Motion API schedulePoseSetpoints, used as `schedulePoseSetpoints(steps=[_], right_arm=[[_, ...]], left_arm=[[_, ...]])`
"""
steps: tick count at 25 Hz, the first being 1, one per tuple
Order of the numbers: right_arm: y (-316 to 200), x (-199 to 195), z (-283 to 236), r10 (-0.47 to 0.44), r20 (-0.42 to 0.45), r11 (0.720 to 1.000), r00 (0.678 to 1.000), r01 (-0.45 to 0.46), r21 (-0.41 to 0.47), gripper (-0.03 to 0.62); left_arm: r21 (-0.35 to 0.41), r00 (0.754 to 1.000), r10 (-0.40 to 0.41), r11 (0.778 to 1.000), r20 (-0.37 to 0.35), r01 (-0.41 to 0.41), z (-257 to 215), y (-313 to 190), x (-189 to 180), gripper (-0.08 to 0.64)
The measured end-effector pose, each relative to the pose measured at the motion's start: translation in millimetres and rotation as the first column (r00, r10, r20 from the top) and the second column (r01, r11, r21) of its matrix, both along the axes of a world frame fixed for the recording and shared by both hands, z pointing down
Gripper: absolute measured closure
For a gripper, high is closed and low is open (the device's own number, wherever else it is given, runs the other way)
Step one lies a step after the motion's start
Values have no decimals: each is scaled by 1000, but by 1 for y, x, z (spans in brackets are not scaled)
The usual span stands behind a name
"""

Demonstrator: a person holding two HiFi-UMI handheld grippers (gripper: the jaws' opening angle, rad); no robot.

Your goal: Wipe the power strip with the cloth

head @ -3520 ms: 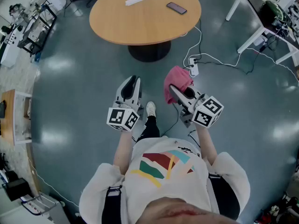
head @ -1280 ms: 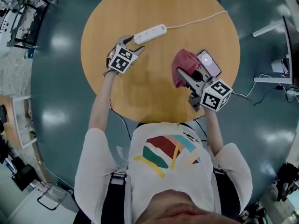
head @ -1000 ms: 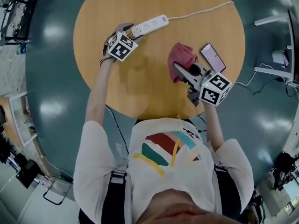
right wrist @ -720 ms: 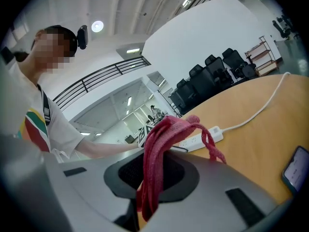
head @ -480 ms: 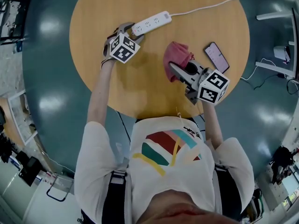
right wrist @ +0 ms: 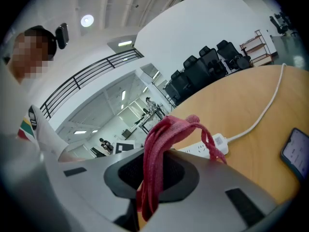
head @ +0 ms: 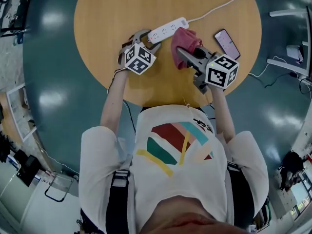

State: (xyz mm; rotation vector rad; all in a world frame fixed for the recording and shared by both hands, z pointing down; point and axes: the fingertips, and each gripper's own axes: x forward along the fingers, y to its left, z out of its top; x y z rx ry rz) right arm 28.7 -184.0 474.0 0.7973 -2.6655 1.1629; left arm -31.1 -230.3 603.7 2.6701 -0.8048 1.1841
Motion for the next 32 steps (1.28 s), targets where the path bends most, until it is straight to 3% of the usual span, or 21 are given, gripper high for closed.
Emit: schedulePoseSetpoints(steps=[5, 10, 12, 19, 24, 32], right_arm=[[6, -31, 39, -150, -81, 986, 985, 143, -90, 552], [2, -80, 58, -299, -82, 946, 951, 284, -159, 553], [-1, -91, 71, -334, -124, 930, 934, 306, -202, 552], [-11, -89, 102, -364, -353, 927, 862, 297, -230, 552], [-16, -89, 107, -386, -397, 921, 833, 323, -218, 552], [-24, -76, 109, -381, -427, 924, 820, 326, -200, 552]], left_arm=[[9, 999, -40, 999, -30, 40, 2, 38, 1, 253], [56, 998, -52, 997, -39, 54, 1, 43, -1, 253], [61, 997, -57, 996, -49, 60, -1, 43, -1, 253], [67, 994, -79, 994, -75, 84, -2, 44, -4, 253], [64, 994, -72, 995, -78, 77, -3, 42, -4, 253], [59, 997, -54, 997, -62, 58, -2, 42, -2, 253]])
